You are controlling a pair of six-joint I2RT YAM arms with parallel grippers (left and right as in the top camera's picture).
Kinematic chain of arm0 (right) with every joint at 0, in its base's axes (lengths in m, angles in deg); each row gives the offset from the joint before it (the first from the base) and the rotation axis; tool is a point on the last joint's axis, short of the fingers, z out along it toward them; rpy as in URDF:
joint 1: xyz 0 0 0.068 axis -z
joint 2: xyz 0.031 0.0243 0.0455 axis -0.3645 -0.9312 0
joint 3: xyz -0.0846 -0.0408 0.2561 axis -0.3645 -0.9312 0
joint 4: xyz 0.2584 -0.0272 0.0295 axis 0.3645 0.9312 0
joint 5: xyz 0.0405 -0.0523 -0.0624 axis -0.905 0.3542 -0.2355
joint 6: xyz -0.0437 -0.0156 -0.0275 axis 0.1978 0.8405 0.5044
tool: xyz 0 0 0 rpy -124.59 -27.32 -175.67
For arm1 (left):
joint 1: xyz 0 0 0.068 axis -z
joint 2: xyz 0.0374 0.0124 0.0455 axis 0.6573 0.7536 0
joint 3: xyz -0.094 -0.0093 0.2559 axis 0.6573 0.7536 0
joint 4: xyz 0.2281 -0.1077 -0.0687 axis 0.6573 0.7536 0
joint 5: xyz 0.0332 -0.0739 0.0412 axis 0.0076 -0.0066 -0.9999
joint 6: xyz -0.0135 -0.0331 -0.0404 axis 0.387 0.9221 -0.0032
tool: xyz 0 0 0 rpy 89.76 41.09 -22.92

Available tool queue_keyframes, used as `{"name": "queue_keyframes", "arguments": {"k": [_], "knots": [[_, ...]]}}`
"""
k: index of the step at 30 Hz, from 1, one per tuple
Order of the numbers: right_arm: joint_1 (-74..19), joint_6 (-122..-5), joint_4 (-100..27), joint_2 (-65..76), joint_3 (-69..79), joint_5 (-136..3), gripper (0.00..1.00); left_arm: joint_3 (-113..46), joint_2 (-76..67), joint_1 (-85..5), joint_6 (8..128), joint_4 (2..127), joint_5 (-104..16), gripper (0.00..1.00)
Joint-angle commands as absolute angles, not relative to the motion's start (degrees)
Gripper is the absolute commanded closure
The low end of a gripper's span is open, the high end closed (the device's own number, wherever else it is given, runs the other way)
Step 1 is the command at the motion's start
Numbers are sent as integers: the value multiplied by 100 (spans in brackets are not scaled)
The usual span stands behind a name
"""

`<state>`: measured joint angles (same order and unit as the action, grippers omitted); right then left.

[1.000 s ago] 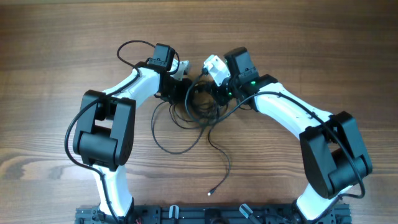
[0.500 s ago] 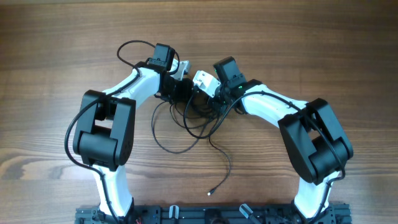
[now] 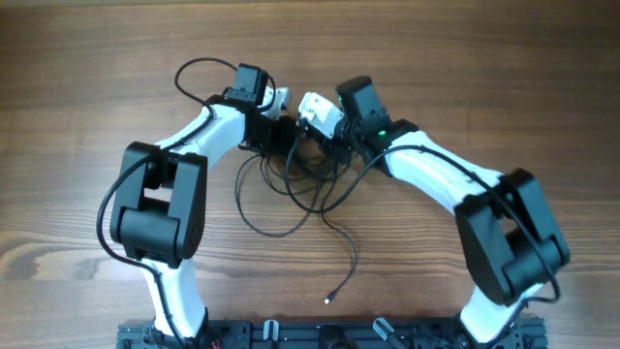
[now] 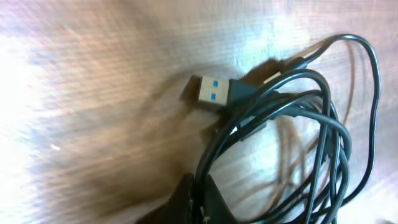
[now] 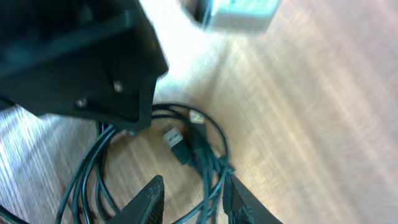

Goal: Untangle cables

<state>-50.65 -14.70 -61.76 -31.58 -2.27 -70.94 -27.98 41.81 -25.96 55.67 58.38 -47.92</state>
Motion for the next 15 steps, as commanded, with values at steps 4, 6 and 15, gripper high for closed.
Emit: {"name": "queue_keyframes", "arguments": {"k": [4, 6, 15], "knots": [[-5072, -1173, -6226, -3370, -190, -7158, 66, -2859, 4177, -2353, 5635, 5818, -4930, 95], [-5065, -1171, -6373, -3545, -190, -6943, 66, -2859, 4186, -2318, 5637, 5761, -5020, 92], [-4967, -1151, -6528, -3993, -190, -6574, 66, -2859, 4190, -2318, 5657, 5729, -5229, 84]]}}
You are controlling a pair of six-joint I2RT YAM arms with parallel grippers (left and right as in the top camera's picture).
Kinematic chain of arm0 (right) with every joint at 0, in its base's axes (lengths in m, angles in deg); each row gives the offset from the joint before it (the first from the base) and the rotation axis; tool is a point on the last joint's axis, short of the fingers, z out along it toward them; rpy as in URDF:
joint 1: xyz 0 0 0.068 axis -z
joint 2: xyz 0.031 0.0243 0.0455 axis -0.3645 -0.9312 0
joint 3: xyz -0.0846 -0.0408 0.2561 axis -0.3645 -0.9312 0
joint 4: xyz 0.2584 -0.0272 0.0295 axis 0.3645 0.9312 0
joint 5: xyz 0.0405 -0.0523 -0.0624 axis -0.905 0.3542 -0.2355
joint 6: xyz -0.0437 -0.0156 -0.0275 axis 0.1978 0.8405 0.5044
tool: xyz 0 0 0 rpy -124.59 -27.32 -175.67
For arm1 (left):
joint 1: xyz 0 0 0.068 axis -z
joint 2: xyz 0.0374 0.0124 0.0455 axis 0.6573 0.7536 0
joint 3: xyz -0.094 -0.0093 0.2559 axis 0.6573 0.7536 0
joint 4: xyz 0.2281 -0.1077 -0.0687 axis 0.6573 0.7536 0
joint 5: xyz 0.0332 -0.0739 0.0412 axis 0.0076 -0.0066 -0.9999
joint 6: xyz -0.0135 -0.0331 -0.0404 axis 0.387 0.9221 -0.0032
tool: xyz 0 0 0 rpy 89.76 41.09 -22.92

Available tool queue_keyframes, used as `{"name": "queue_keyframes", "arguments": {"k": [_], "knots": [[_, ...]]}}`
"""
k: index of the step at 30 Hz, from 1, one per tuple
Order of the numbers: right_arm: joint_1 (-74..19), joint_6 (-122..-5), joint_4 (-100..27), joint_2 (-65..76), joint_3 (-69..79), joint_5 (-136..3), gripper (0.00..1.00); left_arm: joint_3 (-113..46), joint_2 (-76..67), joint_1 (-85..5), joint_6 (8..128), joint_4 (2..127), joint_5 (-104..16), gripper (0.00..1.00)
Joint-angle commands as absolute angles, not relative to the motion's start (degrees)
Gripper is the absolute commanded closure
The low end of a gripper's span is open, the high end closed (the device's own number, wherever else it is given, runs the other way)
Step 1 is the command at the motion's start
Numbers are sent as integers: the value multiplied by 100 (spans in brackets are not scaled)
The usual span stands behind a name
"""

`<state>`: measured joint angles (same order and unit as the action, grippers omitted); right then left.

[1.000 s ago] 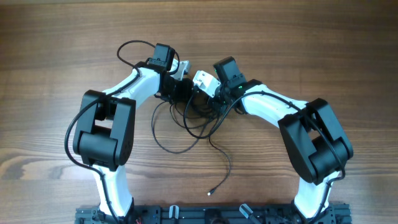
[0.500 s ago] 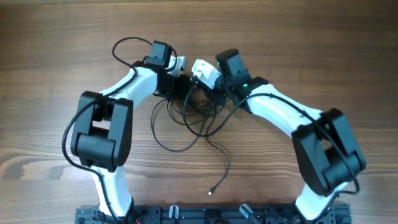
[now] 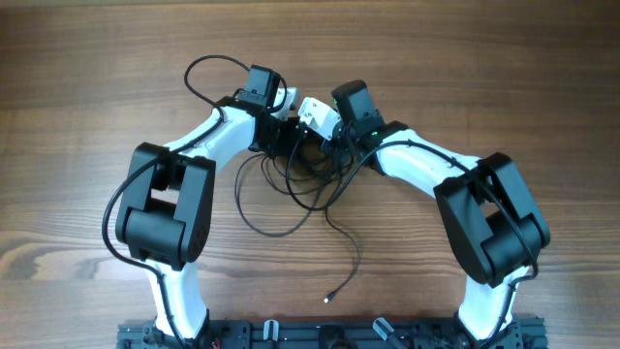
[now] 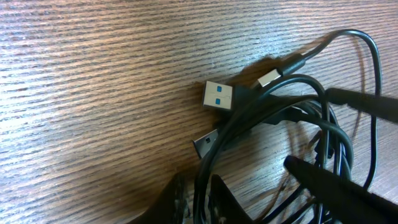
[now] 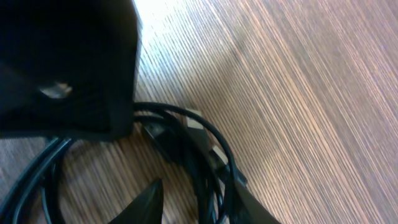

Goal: Untangle cables

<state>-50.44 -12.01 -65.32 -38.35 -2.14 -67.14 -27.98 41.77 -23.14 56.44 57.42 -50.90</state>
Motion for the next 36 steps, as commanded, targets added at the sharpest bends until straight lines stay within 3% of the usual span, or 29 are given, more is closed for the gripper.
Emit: {"name": "queue_keyframes", "arguments": {"k": [1, 13, 14, 15, 16, 25, 36], "knots": [[-4941, -1151, -6517, -4004, -190, -6576, 67, -2859, 4190, -2320, 5657, 5729, -5229, 84], [-4888, -1040, -6095, -4203, -190, -6642, 73, -2859, 4196, -2318, 5659, 5729, -5229, 84], [-4891, -1046, -6113, -4209, -190, -6642, 76, -2859, 4196, -2320, 5657, 5729, -5229, 84], [-4888, -1046, -6119, -4207, -188, -6640, 90, -2859, 4196, -2320, 5659, 5729, -5229, 84], [-4888, -1044, -6117, -4187, -188, -6642, 96, -2859, 4196, -2320, 5661, 5729, -5229, 84], [-4888, -1859, -5870, -3184, -188, -8522, 96, -2859, 4196, -2320, 6711, 5587, -5769, 86], [-4864, -2469, -5684, -2546, -188, -8723, 96, -2859, 4196, -2320, 6706, 5617, -5769, 86]]}}
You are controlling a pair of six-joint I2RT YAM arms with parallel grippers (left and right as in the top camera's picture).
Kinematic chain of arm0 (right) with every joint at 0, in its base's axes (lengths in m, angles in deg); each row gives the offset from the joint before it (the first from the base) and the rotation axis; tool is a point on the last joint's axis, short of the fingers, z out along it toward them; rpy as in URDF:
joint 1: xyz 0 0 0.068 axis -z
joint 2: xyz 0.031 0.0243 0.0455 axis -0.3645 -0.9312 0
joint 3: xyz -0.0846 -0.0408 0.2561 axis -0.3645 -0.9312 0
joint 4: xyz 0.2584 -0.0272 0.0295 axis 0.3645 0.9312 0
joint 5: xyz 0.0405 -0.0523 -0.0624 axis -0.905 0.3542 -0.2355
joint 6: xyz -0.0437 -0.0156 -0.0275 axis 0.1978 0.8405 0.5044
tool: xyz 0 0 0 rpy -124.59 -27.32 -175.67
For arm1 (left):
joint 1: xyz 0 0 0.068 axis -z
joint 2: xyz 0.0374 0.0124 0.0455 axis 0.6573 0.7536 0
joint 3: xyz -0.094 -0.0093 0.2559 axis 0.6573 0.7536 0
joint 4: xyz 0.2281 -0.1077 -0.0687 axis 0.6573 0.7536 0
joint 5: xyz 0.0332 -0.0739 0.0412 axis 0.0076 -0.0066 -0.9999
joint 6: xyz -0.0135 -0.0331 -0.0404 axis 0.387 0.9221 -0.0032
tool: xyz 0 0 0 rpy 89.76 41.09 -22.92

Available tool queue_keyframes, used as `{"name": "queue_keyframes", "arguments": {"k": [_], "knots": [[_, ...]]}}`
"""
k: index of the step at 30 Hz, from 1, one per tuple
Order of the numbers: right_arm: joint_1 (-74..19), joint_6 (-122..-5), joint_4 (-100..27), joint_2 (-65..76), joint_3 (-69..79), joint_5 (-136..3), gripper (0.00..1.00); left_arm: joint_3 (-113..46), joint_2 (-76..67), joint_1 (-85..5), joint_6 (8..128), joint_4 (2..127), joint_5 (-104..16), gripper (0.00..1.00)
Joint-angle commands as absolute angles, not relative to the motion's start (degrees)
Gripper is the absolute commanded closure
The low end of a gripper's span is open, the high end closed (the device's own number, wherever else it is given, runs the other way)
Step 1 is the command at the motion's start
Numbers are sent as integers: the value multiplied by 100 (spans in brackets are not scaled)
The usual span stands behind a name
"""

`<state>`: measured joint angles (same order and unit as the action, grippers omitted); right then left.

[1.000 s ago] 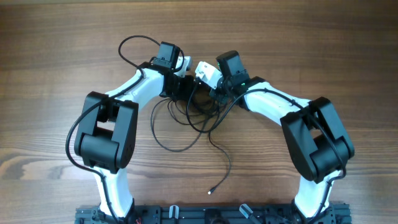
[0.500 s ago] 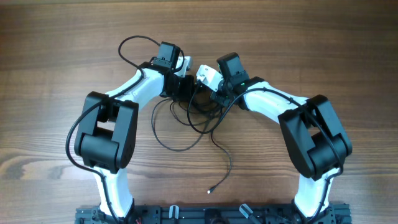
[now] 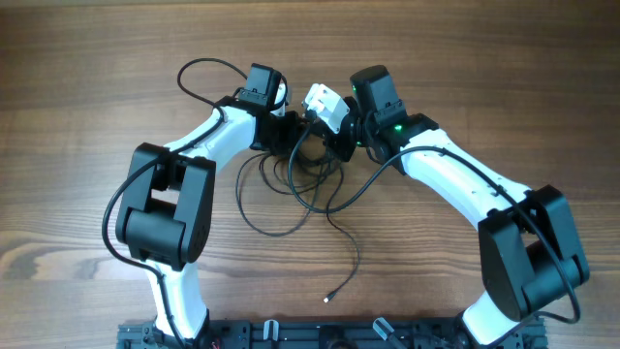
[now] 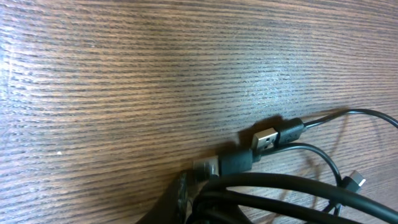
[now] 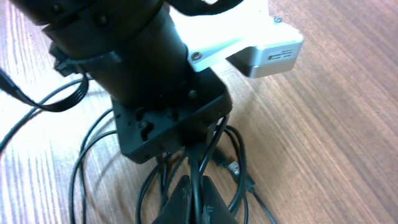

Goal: Untangle cables

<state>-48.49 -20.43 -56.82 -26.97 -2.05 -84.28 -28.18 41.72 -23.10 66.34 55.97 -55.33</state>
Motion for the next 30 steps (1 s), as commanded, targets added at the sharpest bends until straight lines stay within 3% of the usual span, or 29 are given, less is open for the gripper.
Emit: {"name": "queue_keyframes", "arguments": {"k": [1, 4, 8, 14, 21, 25, 28, 29, 30], "knots": [[-4842, -2609, -5686, -2546, -188, -8596, 96, -2859, 4196, -2320, 6706, 5624, -5769, 86], [-4705, -2777, -5555, -2546, -188, -8430, 96, -2859, 4196, -2327, 6704, 5626, -5789, 86], [-4600, -2524, -4994, -2546, -188, -9042, 96, -2859, 4196, -2395, 6706, 5626, -5789, 96], [-4571, -2517, -4696, -2546, -188, -9190, 96, -2859, 4196, -2493, 6704, 5670, -5793, 96], [-3863, -5398, -5769, -2548, -188, -8843, 96, -2697, 4196, -2493, 6700, 5685, -5835, 96], [-3546, -6672, -5315, -2563, -188, -8200, 95, -2665, 4196, -2493, 6684, 5667, -5833, 96], [-3557, -6838, -4650, -2594, -194, -8141, 93, -2665, 4196, -2493, 6686, 5641, -5833, 96], [-3566, -6858, -4486, -2594, -194, -8139, 88, -2665, 4196, -2493, 6686, 5643, -5833, 96], [-3577, -6891, -4257, -2596, -194, -8130, 71, -2665, 4196, -2493, 6684, 5643, -5833, 96]]}}
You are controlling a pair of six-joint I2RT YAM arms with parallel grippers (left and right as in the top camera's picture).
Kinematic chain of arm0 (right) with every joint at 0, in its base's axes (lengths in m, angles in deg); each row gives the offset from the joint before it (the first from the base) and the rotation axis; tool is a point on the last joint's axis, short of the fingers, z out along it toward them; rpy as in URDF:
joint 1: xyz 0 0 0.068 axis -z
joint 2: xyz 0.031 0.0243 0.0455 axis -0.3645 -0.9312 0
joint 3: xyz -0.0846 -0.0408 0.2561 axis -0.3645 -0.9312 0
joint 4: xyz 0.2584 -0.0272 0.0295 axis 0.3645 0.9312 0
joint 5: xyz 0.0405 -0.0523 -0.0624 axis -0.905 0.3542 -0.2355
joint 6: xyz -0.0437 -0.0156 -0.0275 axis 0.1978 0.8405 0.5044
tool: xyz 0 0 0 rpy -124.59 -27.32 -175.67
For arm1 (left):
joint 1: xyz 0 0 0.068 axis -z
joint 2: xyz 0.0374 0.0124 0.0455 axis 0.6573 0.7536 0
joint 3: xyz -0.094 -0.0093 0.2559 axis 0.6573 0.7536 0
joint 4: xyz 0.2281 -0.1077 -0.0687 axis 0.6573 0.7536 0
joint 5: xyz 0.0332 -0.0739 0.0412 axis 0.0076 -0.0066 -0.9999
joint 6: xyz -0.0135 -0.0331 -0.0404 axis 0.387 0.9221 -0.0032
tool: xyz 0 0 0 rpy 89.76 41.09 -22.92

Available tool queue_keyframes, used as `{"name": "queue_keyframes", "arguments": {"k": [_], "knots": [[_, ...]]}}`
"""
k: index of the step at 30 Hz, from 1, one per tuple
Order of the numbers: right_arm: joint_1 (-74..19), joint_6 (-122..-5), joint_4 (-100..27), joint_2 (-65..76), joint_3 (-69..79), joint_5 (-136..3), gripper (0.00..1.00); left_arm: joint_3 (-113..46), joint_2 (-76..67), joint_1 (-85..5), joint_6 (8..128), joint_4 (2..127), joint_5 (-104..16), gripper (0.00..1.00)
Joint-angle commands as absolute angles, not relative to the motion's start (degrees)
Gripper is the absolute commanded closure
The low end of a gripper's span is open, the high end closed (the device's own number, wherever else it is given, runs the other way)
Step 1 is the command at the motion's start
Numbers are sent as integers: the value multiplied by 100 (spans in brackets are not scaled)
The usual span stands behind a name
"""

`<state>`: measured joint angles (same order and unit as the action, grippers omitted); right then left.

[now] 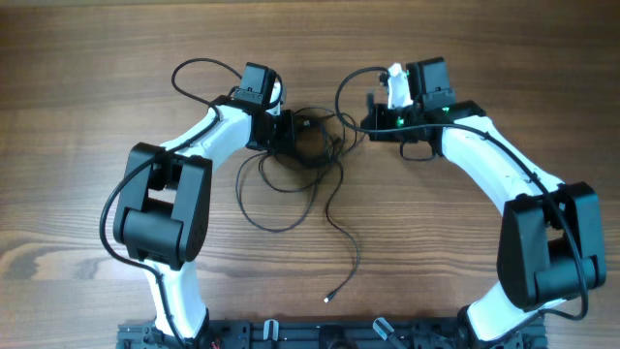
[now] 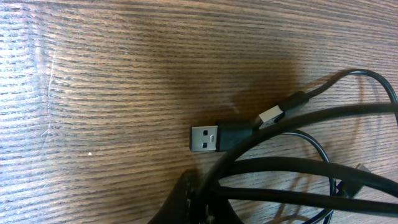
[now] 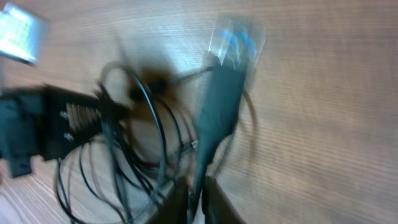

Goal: Untangle cables

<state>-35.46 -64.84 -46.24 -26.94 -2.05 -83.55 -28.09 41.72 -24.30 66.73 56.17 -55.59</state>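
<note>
A tangle of thin black cables point(image 1: 308, 145) lies at the middle back of the table. My left gripper point(image 1: 283, 131) is shut on the tangle's left side; its fingertips point(image 2: 200, 198) pinch several strands beside a bare USB-A plug point(image 2: 205, 138) and a smaller plug point(image 2: 271, 114). My right gripper point(image 1: 374, 114) sits to the right of the tangle, shut point(image 3: 196, 194) on one thicker cable point(image 3: 217, 112) just behind its blue-tongued USB plug point(image 3: 235, 38). That cable arcs back to the tangle. The right wrist view is blurred.
One strand trails toward the front, ending in a small plug point(image 1: 330, 298). A long loop point(image 1: 262, 208) sags to the front left of the tangle. My left gripper's body point(image 3: 43, 127) shows at the left in the right wrist view. The wooden table point(image 1: 87, 126) surrounds everything.
My right gripper was pressed against the left gripper over the tangle; now it is well to the right, holding one cable drawn out in an arc. The left gripper holds the tangle in place.
At first both grippers met over the tangle, the left shut on strands, the right open around several cables. The right was then shut on a cable next to the left gripper. Now it holds that cable's plug end off to the right.
</note>
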Motion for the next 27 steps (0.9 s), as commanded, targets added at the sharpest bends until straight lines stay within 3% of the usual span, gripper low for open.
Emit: {"name": "queue_keyframes", "arguments": {"k": [1, 4, 5, 15, 19, 21, 24, 25, 27], "knots": [[-3577, -6891, -4091, -2594, -194, -8095, 55, -2671, 4194, -2493, 6686, 5643, -5830, 96], [-3577, -6891, -3964, -2596, -194, -7791, 18, -2789, 4048, -2493, 6684, 5667, -5828, 96], [-3577, -6893, -3988, -2596, -194, -7759, 13, -2866, 3925, -2493, 6684, 5702, -5826, 96], [-3577, -6917, -4014, -2596, -194, -7767, 5, -3288, 1711, -2493, 6682, 5783, -5835, 96], [-3577, -6801, -4086, -2594, -194, -8296, 4, -3288, 1289, -2493, 6684, 6076, -6646, 96], [-3577, -6084, -4266, -2594, -194, -9376, 5, -3285, 1287, -2493, 6684, 6362, -7138, 95], [-3577, -5322, -4648, -2596, -194, -11383, 13, -3272, 1353, -2493, 6684, 6813, -7223, 85], [-3577, -5308, -4873, -2594, -194, -11831, 24, -3272, 1364, -2493, 6684, 6968, -7223, 84], [-3577, -5400, -5258, -2596, -194, -12185, 56, -3272, 1397, -2493, 6684, 7079, -7225, 86]]}}
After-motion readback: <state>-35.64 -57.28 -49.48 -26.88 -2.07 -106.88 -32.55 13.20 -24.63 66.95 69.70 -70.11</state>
